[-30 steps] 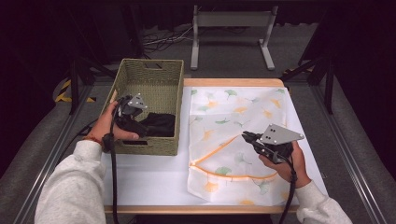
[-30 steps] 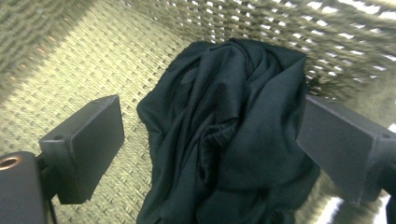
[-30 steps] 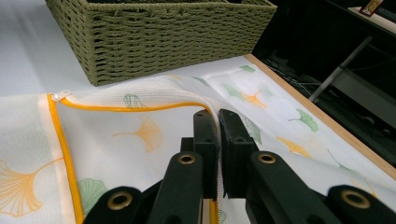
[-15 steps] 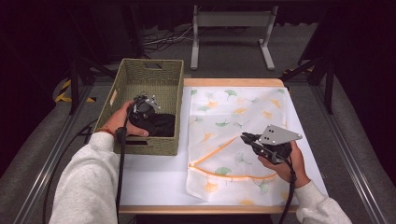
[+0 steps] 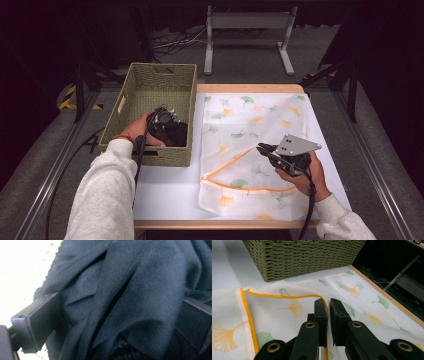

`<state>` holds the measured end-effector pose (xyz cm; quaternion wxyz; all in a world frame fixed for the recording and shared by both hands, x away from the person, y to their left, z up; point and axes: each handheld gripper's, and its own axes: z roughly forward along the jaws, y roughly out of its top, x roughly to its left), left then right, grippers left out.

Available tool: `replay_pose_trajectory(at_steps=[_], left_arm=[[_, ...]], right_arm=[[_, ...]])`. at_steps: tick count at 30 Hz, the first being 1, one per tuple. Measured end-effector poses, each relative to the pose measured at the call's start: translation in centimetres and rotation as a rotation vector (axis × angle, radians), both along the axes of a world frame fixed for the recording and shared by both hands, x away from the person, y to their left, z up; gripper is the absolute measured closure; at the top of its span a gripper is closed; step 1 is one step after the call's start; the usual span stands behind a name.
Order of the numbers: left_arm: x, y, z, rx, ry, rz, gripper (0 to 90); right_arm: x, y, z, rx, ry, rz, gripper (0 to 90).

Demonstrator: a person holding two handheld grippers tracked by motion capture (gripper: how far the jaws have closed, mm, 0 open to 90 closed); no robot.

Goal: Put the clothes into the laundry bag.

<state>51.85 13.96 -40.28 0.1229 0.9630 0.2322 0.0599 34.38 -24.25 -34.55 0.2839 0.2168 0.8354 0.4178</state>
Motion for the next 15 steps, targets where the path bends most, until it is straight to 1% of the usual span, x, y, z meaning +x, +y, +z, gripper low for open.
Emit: replay_pose_trajectory(at_steps=[2, 4, 5, 6, 7, 8, 9, 10, 11, 12, 14, 15], left_arm=[[0.06, -0.05, -0.24, -0.005, 0.015, 0.002, 1.4], [0.19, -0.1, -0.45, -0.007, 0.059, -0.009, 1.7], [0.17, -0.1, -0.43, -0.013, 0.079, -0.017, 5.9], [0.17, -0.1, -0.43, -0.013, 0.079, -0.017, 11.5], [0.21, -0.06, -0.36, -0.018, 0.102, -0.032, 11.5], [0.25, -0.03, -0.33, -0.023, 0.118, -0.043, 18.6], [0.21, -0.01, -0.27, -0.027, 0.136, -0.049, 23.2], [0.15, 0.02, -0.26, -0.038, 0.146, -0.058, 28.1], [0.15, 0.04, -0.2, -0.04, 0.155, -0.074, 32.5], [0.08, 0.0, -0.15, -0.036, 0.155, -0.079, 37.4], [0.0, -0.12, -0.02, -0.02, 0.144, -0.095, 42.1], [-0.02, -0.11, 0.06, -0.015, 0.149, -0.099, 43.9]], right_arm=[[0.03, 0.02, -0.06, 0.001, 0.001, -0.001, 84.5], [0.05, 0.11, -0.15, -0.004, 0.006, 0.0, 84.2], [0.04, 0.16, -0.18, -0.006, 0.007, 0.002, 84.3], [0.04, 0.16, -0.18, -0.006, 0.007, 0.002, 84.3], [0.03, 0.19, -0.19, -0.009, 0.006, 0.005, 84.2], [0.03, 0.21, -0.19, -0.01, 0.006, 0.005, 84.2], [0.02, 0.22, -0.2, -0.009, 0.006, 0.005, 84.1], [0.02, 0.22, -0.2, -0.009, 0.006, 0.006, 84.1], [0.01, 0.22, -0.2, -0.01, 0.006, 0.006, 84.1], [-0.02, 0.22, -0.19, -0.01, 0.005, 0.004, 84.2], [-0.07, 0.2, -0.15, -0.009, 0.004, 0.004, 84.3], [-0.08, 0.2, -0.15, -0.009, 0.004, 0.005, 84.3]])
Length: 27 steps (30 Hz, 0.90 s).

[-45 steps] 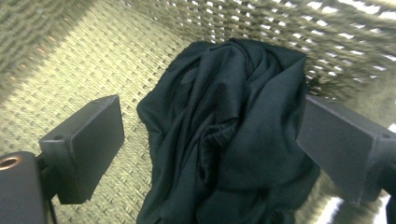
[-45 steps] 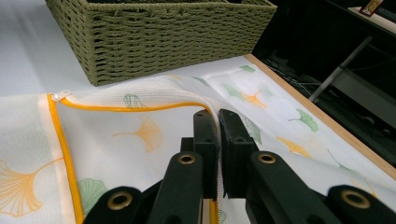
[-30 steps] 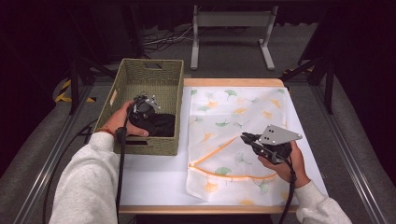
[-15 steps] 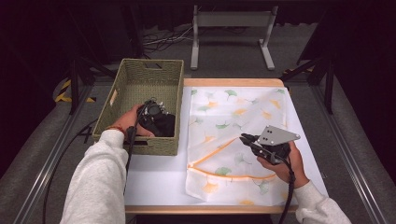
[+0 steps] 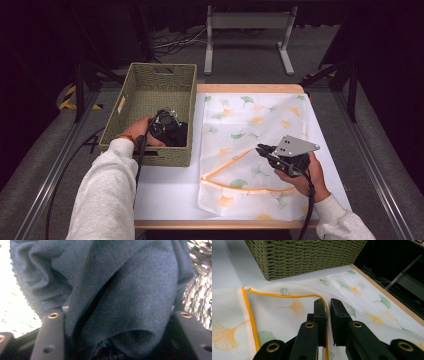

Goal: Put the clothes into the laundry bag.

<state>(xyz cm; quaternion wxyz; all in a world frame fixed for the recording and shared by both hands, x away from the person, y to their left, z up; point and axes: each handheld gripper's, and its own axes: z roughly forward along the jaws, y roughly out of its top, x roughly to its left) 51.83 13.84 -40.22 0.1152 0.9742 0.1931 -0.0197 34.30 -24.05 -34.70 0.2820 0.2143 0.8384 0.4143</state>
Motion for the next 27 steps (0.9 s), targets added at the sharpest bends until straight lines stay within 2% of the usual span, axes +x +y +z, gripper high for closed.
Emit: replay_pose_trajectory(at_steps=[2, 3, 7, 10, 12, 13, 14, 17, 19, 22, 24, 27], left_arm=[[0.0, 0.0, 0.1, 0.005, -0.006, -0.006, 48.2], [-0.1, 0.0, 0.1, 0.009, -0.025, -0.007, 50.1], [-0.1, 0.1, 0.4, 0.025, -0.044, -0.016, 53.4], [-0.3, 0.4, 0.7, 0.021, -0.104, 0.002, 56.2], [-0.3, 0.4, 0.9, 0.023, -0.11, 0.007, 57.1], [-0.4, 0.5, 1.0, 0.024, -0.145, 0.016, 57.4], [-0.4, 0.5, 1.0, 0.024, -0.145, 0.016, 57.5], [-0.4, 0.6, 1.4, 0.033, -0.184, 0.02, 57.8], [-0.4, 0.8, 1.5, 0.017, -0.202, 0.042, 58.0], [-0.4, 1.0, 2.1, 0.003, -0.249, 0.041, 58.3], [-0.4, 1.2, 2.3, -0.012, -0.259, 0.052, 58.8], [-0.6, 1.6, 3.1, -0.038, -0.294, 0.072, 59.0]], right_arm=[[0.0, 0.0, 0.0, -0.001, 0.004, 0.001, 84.6], [0.0, 0.0, 0.0, -0.005, 0.001, 0.001, 84.8], [0.0, 0.0, 0.0, -0.004, 0.002, 0.002, 84.9], [0.0, 0.0, 0.0, -0.003, -0.002, -0.001, 85.6], [0.0, -0.1, 0.0, -0.002, -0.004, -0.002, 86.1], [-0.1, -0.1, 0.0, 0.001, -0.006, -0.003, 86.5], [-0.1, -0.1, 0.0, 0.001, -0.006, -0.003, 86.5], [-0.1, -0.1, 0.0, 0.003, -0.01, -0.003, 87.3], [-0.1, -0.1, 0.0, 0.003, -0.011, -0.001, 88.1], [-0.1, -0.2, 0.1, 0.003, -0.012, 0.0, 88.9], [0.0, -0.2, 0.1, 0.006, -0.01, -0.001, 89.1], [0.0, -0.2, 0.1, 0.008, -0.009, -0.002, 89.1]])
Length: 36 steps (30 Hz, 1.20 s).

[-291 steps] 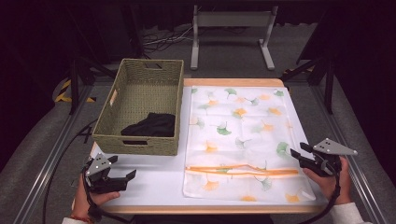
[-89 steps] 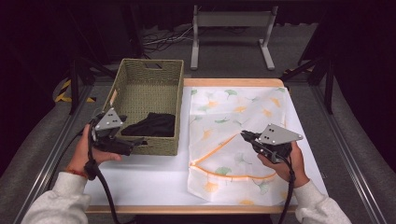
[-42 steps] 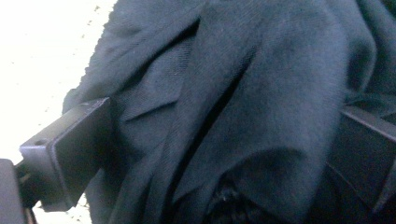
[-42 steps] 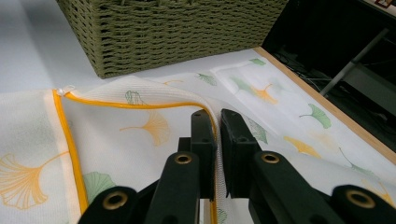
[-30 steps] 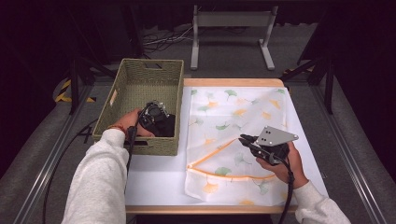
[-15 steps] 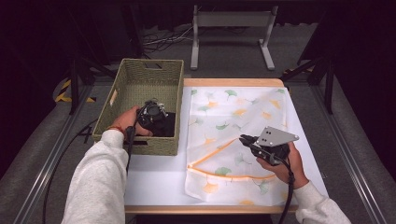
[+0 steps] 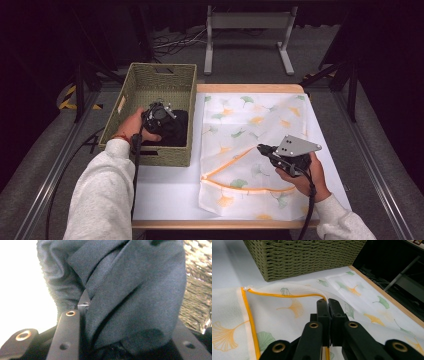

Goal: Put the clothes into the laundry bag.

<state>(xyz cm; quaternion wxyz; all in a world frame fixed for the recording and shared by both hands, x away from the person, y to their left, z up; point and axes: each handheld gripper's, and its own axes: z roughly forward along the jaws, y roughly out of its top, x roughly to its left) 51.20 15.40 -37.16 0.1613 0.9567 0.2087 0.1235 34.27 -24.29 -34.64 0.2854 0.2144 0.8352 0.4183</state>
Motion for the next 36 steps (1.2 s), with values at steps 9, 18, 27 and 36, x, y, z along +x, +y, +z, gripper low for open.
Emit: replay_pose_trajectory(at_steps=[9, 18, 27, 36], left_arm=[[-0.9, 1.1, 1.4, -0.06, -0.053, 0.042, 59.3], [-1.8, 2.0, 3.5, -0.14, -0.128, 0.077, 59.4], [-3.5, 2.9, 5.4, -0.263, -0.209, 0.103, 59.7], [-5.1, 4.1, 6.8, -0.336, -0.257, 0.125, 60.0]], right_arm=[[-0.1, -0.1, 0.2, 0.004, -0.007, -0.002, 89.1], [-0.1, -0.1, 0.2, 0.007, -0.006, -0.002, 89.1], [-0.2, -0.2, 0.2, 0.009, -0.007, -0.002, 89.1], [-0.2, -0.2, 0.2, 0.008, -0.009, -0.001, 89.1]])
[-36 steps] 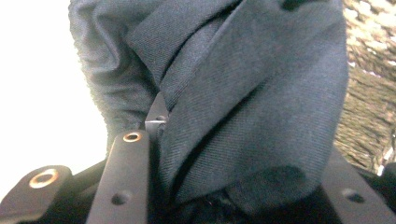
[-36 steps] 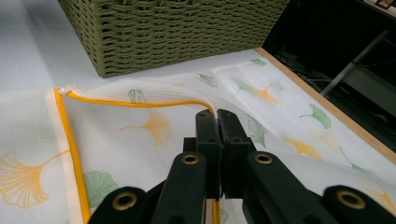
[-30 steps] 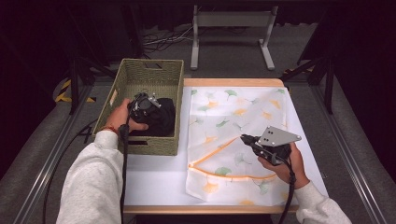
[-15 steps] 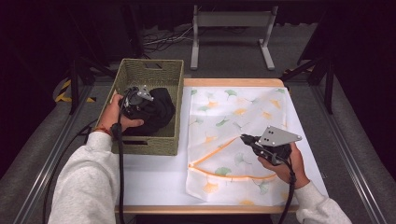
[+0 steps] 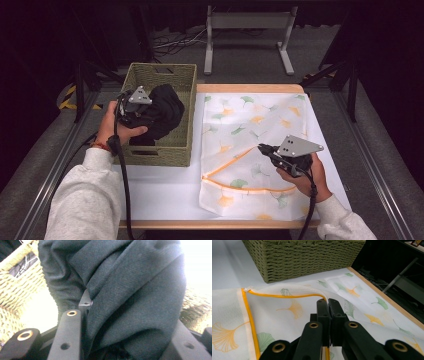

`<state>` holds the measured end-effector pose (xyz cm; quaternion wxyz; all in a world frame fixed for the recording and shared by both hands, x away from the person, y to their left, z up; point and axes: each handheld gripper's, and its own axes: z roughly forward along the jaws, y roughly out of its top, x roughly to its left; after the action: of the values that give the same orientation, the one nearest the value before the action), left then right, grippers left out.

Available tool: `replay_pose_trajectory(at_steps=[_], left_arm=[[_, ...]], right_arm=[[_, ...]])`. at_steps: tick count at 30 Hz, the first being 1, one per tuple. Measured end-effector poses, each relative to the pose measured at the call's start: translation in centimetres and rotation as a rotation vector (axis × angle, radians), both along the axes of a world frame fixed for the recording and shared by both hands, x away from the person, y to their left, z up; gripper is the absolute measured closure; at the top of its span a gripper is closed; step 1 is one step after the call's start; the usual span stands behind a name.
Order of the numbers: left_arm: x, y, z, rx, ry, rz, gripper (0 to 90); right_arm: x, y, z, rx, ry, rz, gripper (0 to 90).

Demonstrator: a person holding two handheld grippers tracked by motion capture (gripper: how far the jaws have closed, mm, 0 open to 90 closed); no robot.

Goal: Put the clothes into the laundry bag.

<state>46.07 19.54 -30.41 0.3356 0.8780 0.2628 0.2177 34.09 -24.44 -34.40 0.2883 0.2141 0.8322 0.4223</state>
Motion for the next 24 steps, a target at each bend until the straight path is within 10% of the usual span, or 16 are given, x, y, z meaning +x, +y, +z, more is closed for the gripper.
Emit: replay_pose_trajectory(at_steps=[24], left_arm=[[-4.2, -2.0, 4.3, -0.045, -0.056, -0.05, 60.2]], right_arm=[[0.0, 0.0, 0.0, -0.003, 0.002, -0.001, 89.1]])
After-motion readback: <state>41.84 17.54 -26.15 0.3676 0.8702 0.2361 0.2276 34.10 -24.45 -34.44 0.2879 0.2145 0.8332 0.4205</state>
